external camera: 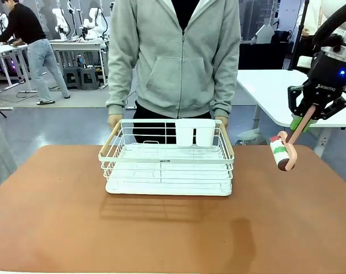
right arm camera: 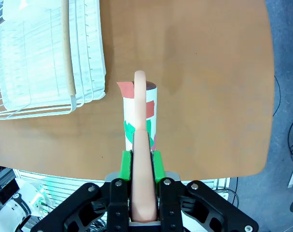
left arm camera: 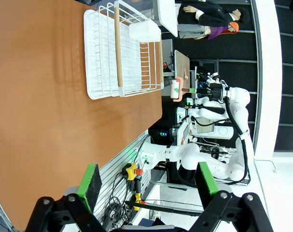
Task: Clean the table.
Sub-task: Place the Lint Roller down when the Dish drying rack is positioned in the middle of the table.
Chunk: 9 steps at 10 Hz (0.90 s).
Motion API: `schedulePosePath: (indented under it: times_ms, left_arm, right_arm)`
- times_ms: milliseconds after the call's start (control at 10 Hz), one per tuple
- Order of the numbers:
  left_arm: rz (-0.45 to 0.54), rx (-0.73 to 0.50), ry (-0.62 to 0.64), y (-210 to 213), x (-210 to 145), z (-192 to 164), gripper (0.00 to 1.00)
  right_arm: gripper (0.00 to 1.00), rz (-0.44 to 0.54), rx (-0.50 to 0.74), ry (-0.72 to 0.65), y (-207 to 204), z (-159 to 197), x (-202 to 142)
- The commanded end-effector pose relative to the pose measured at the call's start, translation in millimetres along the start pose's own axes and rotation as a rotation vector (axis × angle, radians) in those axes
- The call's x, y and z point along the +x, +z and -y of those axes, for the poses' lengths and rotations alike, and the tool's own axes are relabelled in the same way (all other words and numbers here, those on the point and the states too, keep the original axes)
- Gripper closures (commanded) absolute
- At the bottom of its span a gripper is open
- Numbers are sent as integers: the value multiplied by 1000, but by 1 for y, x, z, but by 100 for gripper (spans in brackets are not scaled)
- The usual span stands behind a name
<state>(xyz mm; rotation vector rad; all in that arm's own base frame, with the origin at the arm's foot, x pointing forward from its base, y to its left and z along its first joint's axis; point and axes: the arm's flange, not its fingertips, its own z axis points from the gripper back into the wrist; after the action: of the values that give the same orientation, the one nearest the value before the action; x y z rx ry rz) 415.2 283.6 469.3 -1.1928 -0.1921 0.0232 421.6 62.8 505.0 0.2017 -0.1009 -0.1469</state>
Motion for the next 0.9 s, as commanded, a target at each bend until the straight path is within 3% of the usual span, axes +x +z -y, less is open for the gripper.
schedulePosePath:
  times_ms: [0,800]
  left_arm:
    - [-3,-6,-2,2,-3,2,0]
    - [-3,-6,-2,2,-3,2,0]
  right_arm:
    - [79,9,-4,4,3,-2,-1]
    - [79,9,-4,4,3,-2,-1]
